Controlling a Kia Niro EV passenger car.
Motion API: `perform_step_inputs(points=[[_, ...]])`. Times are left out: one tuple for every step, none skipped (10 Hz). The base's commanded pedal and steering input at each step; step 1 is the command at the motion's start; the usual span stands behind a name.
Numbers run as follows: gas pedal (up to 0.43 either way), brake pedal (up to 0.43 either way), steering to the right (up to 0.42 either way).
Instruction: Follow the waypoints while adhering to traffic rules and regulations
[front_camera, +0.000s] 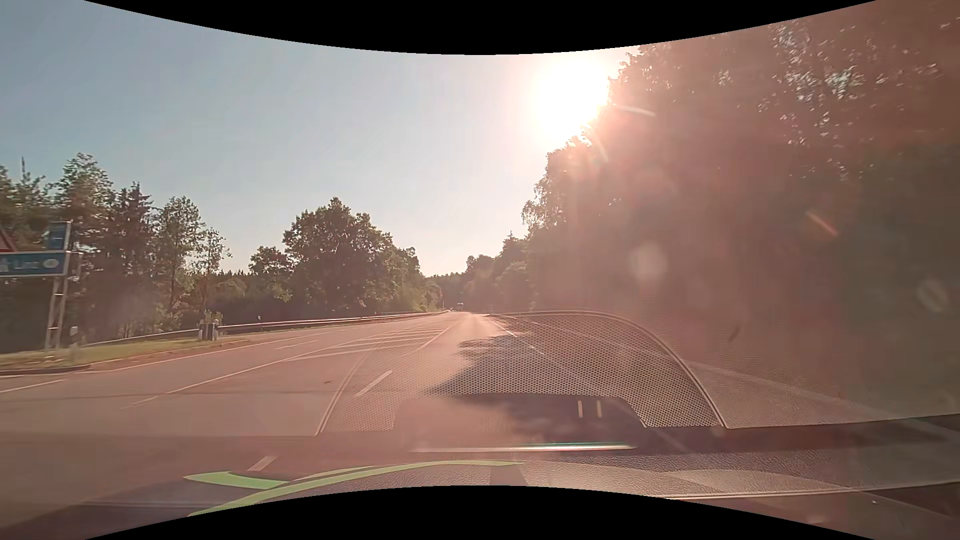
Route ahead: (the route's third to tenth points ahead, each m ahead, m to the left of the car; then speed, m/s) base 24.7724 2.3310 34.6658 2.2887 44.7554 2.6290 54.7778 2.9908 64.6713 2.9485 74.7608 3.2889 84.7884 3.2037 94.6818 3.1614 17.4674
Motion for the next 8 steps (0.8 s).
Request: perform_step_inputs(points=[[0.098,0.0,-0.001],[0.11,0.0,0.0],[0.11,0.0,-0.001],[0.11,0.0,-0.001],[0.11,0.0,0.0],[0.11,0.0,0.0],[0.118,0.0,0.0],[0.118,0.0,0.0]])
